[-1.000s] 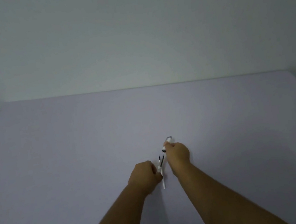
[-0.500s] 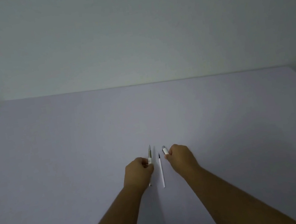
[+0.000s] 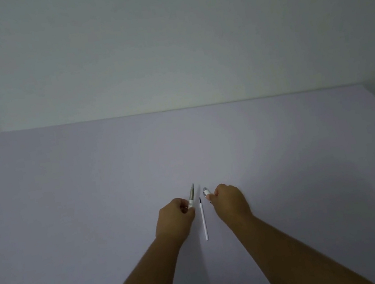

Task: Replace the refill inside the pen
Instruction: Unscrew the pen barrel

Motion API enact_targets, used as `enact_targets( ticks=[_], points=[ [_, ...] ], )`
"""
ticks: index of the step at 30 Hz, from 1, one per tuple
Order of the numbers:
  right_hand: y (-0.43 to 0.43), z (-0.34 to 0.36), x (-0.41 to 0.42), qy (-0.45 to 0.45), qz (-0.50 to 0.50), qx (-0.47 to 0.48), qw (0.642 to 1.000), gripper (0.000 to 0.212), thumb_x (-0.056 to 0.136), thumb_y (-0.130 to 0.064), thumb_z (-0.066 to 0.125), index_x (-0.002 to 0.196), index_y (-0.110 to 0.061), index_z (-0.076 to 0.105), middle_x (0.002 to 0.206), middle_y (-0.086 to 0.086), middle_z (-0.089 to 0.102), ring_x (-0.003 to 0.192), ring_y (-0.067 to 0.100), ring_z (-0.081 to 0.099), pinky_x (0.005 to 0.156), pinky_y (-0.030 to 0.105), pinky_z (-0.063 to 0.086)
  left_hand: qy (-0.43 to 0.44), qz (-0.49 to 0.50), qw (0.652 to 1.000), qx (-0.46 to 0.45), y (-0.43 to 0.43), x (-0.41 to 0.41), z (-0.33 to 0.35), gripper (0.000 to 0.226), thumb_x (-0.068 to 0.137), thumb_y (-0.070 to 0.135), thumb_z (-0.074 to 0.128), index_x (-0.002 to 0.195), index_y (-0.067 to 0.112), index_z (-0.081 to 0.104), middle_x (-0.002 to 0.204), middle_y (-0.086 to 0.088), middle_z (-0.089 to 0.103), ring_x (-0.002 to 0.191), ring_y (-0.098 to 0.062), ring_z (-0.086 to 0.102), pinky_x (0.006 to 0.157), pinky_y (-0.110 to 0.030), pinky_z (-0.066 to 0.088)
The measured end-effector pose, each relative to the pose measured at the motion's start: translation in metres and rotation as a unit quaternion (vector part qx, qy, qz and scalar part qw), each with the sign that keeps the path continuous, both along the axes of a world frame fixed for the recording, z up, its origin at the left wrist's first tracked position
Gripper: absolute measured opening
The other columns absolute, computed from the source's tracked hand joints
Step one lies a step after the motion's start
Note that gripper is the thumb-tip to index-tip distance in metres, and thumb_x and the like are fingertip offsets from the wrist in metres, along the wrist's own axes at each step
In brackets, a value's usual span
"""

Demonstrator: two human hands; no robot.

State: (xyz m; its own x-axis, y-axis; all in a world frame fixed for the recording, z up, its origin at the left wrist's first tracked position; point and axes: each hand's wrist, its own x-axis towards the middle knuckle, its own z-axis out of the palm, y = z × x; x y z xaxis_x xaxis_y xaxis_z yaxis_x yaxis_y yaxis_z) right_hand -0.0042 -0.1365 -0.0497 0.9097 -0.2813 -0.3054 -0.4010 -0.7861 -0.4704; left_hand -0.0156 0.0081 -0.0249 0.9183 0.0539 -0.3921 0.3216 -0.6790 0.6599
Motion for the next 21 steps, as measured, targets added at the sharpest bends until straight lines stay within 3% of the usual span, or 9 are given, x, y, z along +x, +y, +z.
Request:
enact_targets(
  ticks=[3, 6, 10, 14, 19, 21],
  points=[
    [0.003, 0.016, 0.002, -0.057, -0.06, 0.139, 0.987, 0.049, 0.091, -0.049, 0.05, 0.087, -0.002, 0.065, 0.082, 0.01, 0.067, 0.074, 0.02, 0.057, 0.067, 0.028, 0.044, -0.009, -0.014, 1.0, 0.017, -0.003, 0.0, 0.006, 0.012, 0.087, 0.027, 0.059, 0.094, 0.019, 0.062, 0.082, 0.002, 0.063, 0.076, -0.022, 0.065, 0.076, -0.039, 0.06],
    [0.011, 0.03, 0.005, -0.033, -0.076, 0.272, 0.959, 0.047, 0.085, -0.048, 0.061, 0.078, -0.001, 0.063, 0.071, 0.005, 0.058, 0.066, 0.016, 0.051, 0.062, 0.026, 0.041, -0.035, -0.047, 0.997, 0.044, -0.008, -0.001, 0.011, 0.018, 0.09, 0.028, 0.056, 0.1, 0.015, 0.063, 0.083, 0.001, 0.063, 0.077, -0.02, 0.062, 0.075, -0.033, 0.055],
    [0.012, 0.037, 0.006, -0.014, -0.057, 0.296, 0.953, 0.026, 0.087, -0.032, 0.064, 0.083, -0.006, 0.067, 0.078, 0.004, 0.062, 0.069, 0.014, 0.054, 0.065, 0.025, 0.044, -0.045, -0.076, 0.994, 0.071, -0.009, -0.001, 0.017, 0.021, 0.094, 0.025, 0.051, 0.103, 0.012, 0.063, 0.097, -0.006, 0.07, 0.078, -0.018, 0.057, 0.075, -0.031, 0.051],
    [0.008, 0.042, 0.006, -0.01, -0.053, 0.321, 0.945, 0.021, 0.089, -0.026, 0.061, 0.093, -0.007, 0.07, 0.079, 0.0, 0.064, 0.074, 0.013, 0.056, 0.074, 0.029, 0.046, -0.047, -0.094, 0.992, 0.066, -0.006, 0.0, 0.024, 0.023, 0.095, 0.023, 0.049, 0.107, 0.011, 0.064, 0.1, -0.009, 0.07, 0.081, -0.022, 0.059, 0.076, -0.032, 0.05],
    [0.002, 0.052, 0.001, -0.008, -0.043, 0.404, 0.914, 0.013, 0.091, -0.015, 0.057, 0.086, -0.015, 0.068, 0.076, -0.004, 0.062, 0.066, 0.009, 0.052, 0.061, 0.021, 0.043, -0.056, -0.087, 0.994, 0.037, -0.005, -0.001, 0.029, 0.024, 0.095, 0.021, 0.05, 0.11, 0.009, 0.065, 0.101, -0.01, 0.07, 0.075, -0.017, 0.054, 0.071, -0.025, 0.042],
    [0.0, 0.055, 0.0, 0.012, -0.053, 0.424, 0.904, 0.014, 0.09, -0.022, 0.059, 0.081, -0.017, 0.068, 0.074, -0.002, 0.062, 0.064, 0.012, 0.051, 0.061, 0.023, 0.043, -0.061, -0.087, 0.994, 0.035, -0.004, -0.002, 0.031, 0.023, 0.095, 0.021, 0.051, 0.109, 0.009, 0.065, 0.099, -0.01, 0.07, 0.074, -0.016, 0.053, 0.071, -0.025, 0.042]
  ],
)
